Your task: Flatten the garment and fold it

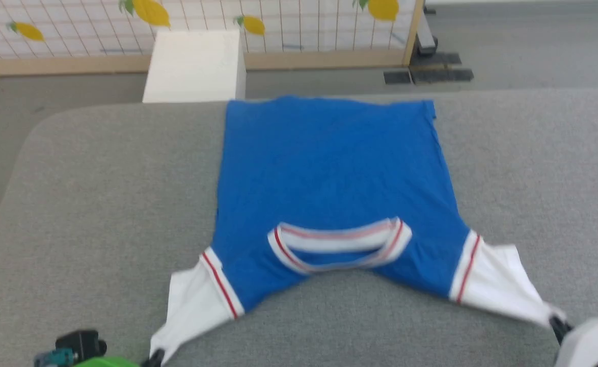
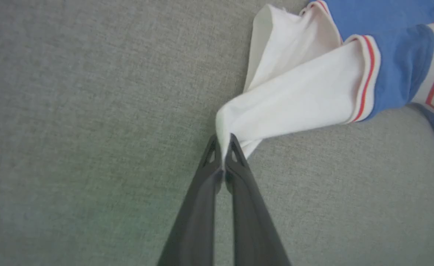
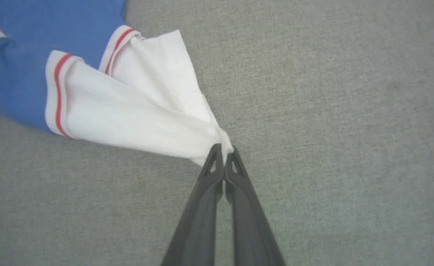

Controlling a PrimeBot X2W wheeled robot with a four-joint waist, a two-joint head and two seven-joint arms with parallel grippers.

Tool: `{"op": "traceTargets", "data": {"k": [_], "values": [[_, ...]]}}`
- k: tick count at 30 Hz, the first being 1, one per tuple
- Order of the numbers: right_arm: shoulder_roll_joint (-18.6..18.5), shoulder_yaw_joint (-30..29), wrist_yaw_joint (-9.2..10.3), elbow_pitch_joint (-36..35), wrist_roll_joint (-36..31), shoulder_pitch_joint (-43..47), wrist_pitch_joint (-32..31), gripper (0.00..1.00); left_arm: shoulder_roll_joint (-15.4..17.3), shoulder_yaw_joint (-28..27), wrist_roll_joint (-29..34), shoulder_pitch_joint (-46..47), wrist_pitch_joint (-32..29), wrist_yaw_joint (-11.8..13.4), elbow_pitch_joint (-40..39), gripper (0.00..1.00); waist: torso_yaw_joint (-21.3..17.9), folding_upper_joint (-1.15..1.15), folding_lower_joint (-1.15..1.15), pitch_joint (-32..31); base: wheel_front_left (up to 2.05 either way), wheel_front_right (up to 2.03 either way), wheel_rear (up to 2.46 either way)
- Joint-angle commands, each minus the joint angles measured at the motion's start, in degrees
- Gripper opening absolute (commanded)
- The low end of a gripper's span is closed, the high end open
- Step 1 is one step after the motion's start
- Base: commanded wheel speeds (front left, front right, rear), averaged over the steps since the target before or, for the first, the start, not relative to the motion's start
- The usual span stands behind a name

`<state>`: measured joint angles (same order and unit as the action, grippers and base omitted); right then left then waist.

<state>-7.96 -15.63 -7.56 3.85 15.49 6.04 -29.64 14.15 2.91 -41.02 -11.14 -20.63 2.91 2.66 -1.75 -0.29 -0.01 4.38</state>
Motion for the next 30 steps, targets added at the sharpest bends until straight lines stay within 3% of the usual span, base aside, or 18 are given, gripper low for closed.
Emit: {"op": "traceTargets", "data": {"k": [1, 5, 11, 22, 28, 29, 30], "values": [[1.3, -1.7, 0.08, -1.1, -1.0, 1.8, -1.8, 0.00, 0.5, -0.1, -0.1, -2.0, -0.7, 0.9, -0.6, 0.00, 1.3, 0.29, 0.01, -2.3, 0.00, 0.00, 0.00], [4.1, -6.3, 0.08, -3.8, -3.4, 5.4, -6.5, 0.00, 1.1, 0.1, 0.6, -5.5, -2.3, 2.7, -1.8, 0.00, 1.8, 0.29, 0.01, -3.0, 0.00, 0.00, 0.00], [5.0, -9.8, 0.08, -3.6, -4.8, 7.9, -9.1, 0.00, 1.3, 1.4, 1.8, -7.8, -3.4, 4.0, -2.2, 0.00, 2.3, 0.29, 0.01, -3.3, 0.00, 0.00, 0.00], [5.1, -5.3, 0.08, 7.4, -0.9, 3.7, -5.9, 0.00, -0.7, 3.8, 1.9, -4.6, -1.9, 2.7, -1.6, 0.00, 2.1, 0.29, 0.01, -1.5, 0.00, 0.00, 0.00], [5.1, -5.2, 0.08, 9.7, -0.6, 2.1, -6.8, 0.00, -0.9, 4.2, 1.8, -3.4, -1.4, 2.4, -1.8, 0.00, 2.7, 0.29, 0.01, -0.9, 0.00, 0.00, 0.00], [5.1, -5.4, 0.08, 9.5, -0.4, 2.1, -6.6, 0.04, -1.0, 4.2, 1.8, -3.3, -1.2, 2.4, -1.8, 0.00, 2.9, 0.29, 0.01, -0.9, 0.00, 0.00, 0.00], [5.1, -5.6, 0.08, 9.2, -0.2, 2.2, -6.3, 0.29, -0.9, 4.2, 1.8, -3.3, -1.2, 2.3, -1.9, 0.00, 3.0, 0.29, 0.01, -0.9, 0.00, 0.00, 0.00]]}}
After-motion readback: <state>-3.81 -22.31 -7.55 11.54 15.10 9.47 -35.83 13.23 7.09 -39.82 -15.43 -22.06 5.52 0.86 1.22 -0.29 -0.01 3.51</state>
